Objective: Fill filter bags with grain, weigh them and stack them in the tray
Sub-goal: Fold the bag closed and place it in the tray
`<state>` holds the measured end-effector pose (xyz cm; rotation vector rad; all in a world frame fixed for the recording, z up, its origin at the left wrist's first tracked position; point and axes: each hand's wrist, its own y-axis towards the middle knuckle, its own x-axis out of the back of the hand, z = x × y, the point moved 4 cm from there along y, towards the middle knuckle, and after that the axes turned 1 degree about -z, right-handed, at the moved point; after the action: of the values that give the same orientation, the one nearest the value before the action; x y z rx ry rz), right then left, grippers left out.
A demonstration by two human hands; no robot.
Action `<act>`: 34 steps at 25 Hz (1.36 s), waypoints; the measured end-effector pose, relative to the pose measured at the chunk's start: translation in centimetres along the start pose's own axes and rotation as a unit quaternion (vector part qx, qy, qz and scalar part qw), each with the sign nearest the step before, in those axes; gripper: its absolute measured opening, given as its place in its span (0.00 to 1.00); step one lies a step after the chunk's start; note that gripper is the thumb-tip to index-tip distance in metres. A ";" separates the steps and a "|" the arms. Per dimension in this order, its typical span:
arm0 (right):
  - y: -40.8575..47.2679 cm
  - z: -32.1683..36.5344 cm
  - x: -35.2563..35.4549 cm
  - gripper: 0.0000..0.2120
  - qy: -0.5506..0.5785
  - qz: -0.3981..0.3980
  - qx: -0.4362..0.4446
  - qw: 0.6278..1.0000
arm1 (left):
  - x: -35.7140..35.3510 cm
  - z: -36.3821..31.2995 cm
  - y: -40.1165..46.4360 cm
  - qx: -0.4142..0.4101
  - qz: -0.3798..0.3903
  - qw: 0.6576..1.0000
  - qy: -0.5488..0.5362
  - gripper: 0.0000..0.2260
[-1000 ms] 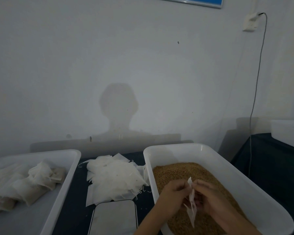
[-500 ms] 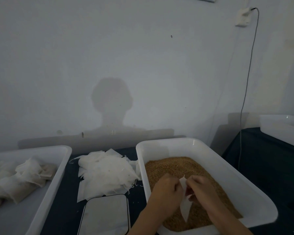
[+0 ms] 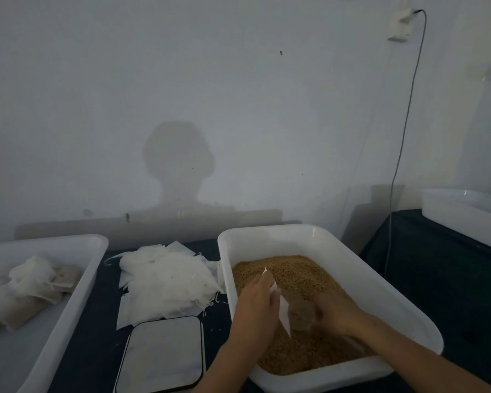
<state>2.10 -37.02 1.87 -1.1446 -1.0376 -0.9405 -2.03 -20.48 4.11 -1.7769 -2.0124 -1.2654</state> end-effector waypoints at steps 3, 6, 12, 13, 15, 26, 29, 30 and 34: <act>-0.4 -0.4 1.3 0.04 -0.003 -0.008 0.012 1.000 | -0.1 -0.1 -0.3 -0.002 -0.012 1.000 0.014 0.04; -1.6 -2.5 4.6 0.05 -0.063 -0.041 -0.009 0.997 | -0.1 -0.1 -0.4 -0.001 -0.031 0.996 0.085 0.10; -1.4 -4.3 5.6 0.07 -0.167 -0.052 -0.033 0.984 | 0.1 -1.0 -0.8 0.023 -0.033 0.974 0.223 0.16; -0.9 -4.1 4.9 0.04 -0.153 -0.060 -0.020 0.986 | 0.3 -1.3 -0.9 0.009 -0.045 0.974 0.221 0.17; 0.1 -3.4 3.5 0.07 -0.116 -0.083 0.012 0.990 | 0.1 -1.6 -1.2 -0.015 -0.017 0.971 0.237 0.20; 2.7 -0.7 1.1 0.03 0.077 -0.110 0.068 0.989 | -0.5 -0.2 -0.7 0.012 0.013 0.971 0.238 0.18; 0.8 -2.7 2.9 0.06 0.130 -0.110 0.042 0.985 | -1.2 0.6 -0.6 0.006 0.027 0.974 0.224 0.17; 0.0 -3.3 3.7 0.06 0.141 -0.110 0.035 0.983 | -1.4 0.9 -0.5 0.000 0.035 0.976 0.215 0.17; -3.3 -5.4 7.3 0.07 0.162 -0.079 0.021 0.983 | -1.6 1.5 1.2 -0.029 0.093 0.980 0.173 0.10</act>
<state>1.66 -43.35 9.15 -0.8474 -0.8850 -1.1814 0.02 -20.72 2.69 -1.5908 -1.5990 -1.4658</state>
